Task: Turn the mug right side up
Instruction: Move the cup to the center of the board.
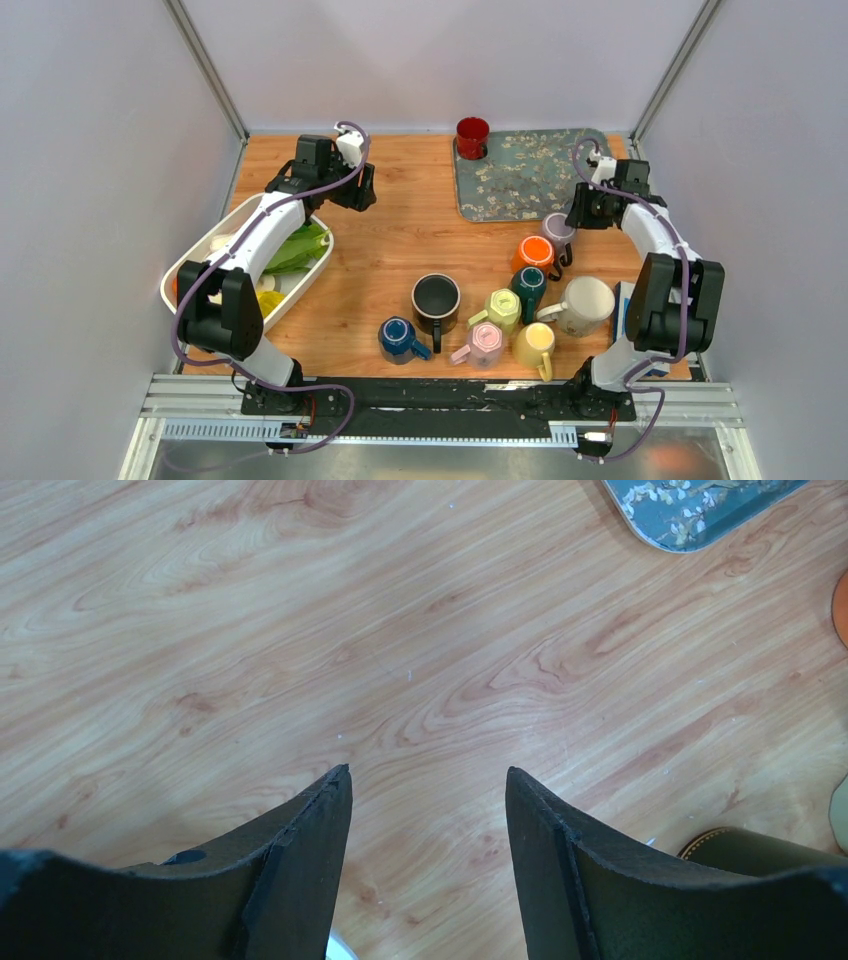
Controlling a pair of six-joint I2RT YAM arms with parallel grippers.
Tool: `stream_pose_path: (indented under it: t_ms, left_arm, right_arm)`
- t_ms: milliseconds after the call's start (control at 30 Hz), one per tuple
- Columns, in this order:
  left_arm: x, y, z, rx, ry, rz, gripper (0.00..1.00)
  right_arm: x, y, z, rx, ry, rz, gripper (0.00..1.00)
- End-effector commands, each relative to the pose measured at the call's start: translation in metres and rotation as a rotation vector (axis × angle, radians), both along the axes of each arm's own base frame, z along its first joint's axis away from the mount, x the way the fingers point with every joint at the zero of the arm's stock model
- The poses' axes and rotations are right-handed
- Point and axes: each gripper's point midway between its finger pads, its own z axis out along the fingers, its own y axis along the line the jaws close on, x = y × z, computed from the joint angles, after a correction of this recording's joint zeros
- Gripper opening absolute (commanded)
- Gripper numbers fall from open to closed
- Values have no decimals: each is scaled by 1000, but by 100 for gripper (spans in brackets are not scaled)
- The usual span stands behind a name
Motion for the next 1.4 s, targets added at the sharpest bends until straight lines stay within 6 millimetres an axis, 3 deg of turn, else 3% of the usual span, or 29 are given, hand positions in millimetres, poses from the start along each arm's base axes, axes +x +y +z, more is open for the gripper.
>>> stream_pose_path:
  t_ms: [0, 400, 700, 1033, 1133, 1233, 1367]
  left_arm:
    - [6, -3, 18, -15, -53, 3, 66]
    - [-1, -1, 14, -17, -51, 2, 65]
    - [0, -1, 14, -17, -63, 1, 65]
    - [-4, 0, 12, -12, -68, 0, 65]
    - [-5, 1, 12, -8, -69, -4, 65]
    - [-3, 2, 13, 1, -77, -5, 65]
    - [-2, 2, 10, 9, -72, -5, 65]
  right_arm:
    - [12, 26, -3, 76, 13, 66, 34]
    - [20, 93, -15, 151, 46, 219, 34]
    - [28, 157, -14, 187, 53, 355, 35]
    - [53, 220, -12, 199, 26, 495, 38]
    - [66, 226, 4, 198, -20, 509, 45]
    - [73, 221, 28, 142, -95, 553, 66]
    - [49, 211, 33, 84, -93, 659, 82]
